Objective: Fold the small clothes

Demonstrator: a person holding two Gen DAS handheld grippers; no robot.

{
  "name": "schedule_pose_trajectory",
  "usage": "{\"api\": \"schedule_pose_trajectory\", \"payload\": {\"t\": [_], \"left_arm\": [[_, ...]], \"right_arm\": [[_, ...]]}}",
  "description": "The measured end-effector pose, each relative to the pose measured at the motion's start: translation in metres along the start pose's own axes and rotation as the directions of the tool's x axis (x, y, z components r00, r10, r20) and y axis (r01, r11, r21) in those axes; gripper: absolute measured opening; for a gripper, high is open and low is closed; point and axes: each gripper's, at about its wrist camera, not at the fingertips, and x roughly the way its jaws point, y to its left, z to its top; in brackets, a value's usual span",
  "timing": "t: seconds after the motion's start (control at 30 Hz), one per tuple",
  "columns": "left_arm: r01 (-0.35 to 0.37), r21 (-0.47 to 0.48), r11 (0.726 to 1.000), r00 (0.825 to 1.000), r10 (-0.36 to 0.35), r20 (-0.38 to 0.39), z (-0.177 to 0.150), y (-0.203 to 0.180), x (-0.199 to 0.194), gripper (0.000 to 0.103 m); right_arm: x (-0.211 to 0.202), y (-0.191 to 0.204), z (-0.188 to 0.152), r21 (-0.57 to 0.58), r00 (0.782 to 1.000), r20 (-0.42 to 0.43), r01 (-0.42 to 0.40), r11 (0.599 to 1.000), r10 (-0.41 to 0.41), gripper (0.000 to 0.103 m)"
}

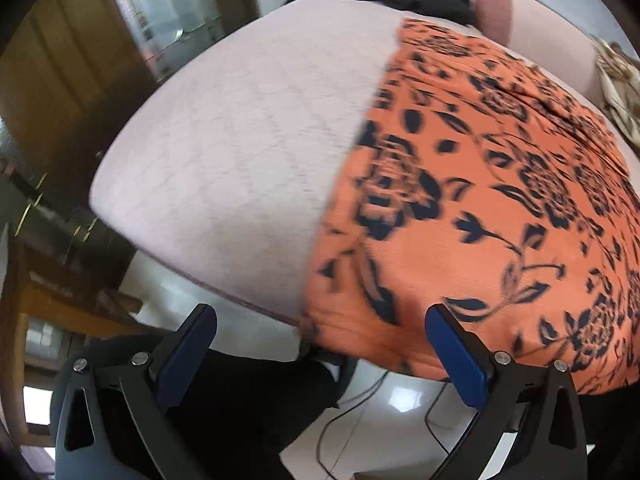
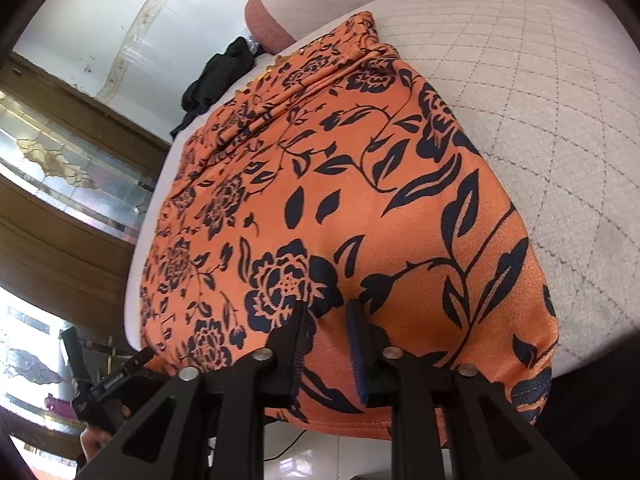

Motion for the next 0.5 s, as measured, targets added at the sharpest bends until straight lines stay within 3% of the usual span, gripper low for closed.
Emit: {"api": "schedule_pose_trajectory", "payload": {"t": [0.07, 0.13, 0.27, 0.37, 0.43, 0.5], "left_arm": [[-0.015, -0.03, 0.999, 1.0, 0.015, -0.001, 0.002, 0.014, 0.001, 0.103], [-0.028, -0.058, 0.998, 1.0, 0.027, -0.008, 0.002, 0.028, 0.002, 0.103], [-0.041, -0.085, 0.996, 0.999, 0.039, -0.021, 0.001, 0.049, 0.007, 0.103], [-0.003, -0.098, 0.995, 1.0, 0.001, -0.023, 0.002, 0.061, 0.009, 0.103], [0.027, -0.085, 0.996, 0.999, -0.028, -0.017, 0.001, 0.064, 0.01, 0.1], [0.058, -0.054, 0.997, 0.998, -0.059, -0.009, -0.001, 0.058, 0.01, 0.088]], "right_arm": [[-0.001, -0.003, -0.001, 0.011, 0.999, -0.001, -0.05, 0.999, 0.05, 0.051], [-0.002, -0.003, -0.002, 0.016, 0.994, -0.002, -0.107, 0.994, 0.107, 0.064], [-0.002, 0.006, -0.006, -0.031, 0.997, -0.005, -0.081, 0.996, 0.081, 0.065], [-0.002, 0.011, -0.008, -0.055, 0.998, -0.004, -0.067, 0.996, 0.067, 0.065], [-0.003, 0.013, -0.009, -0.064, 0.998, -0.005, -0.062, 0.996, 0.062, 0.065], [-0.003, 0.013, -0.009, -0.066, 0.998, -0.004, -0.058, 0.996, 0.058, 0.065]]}}
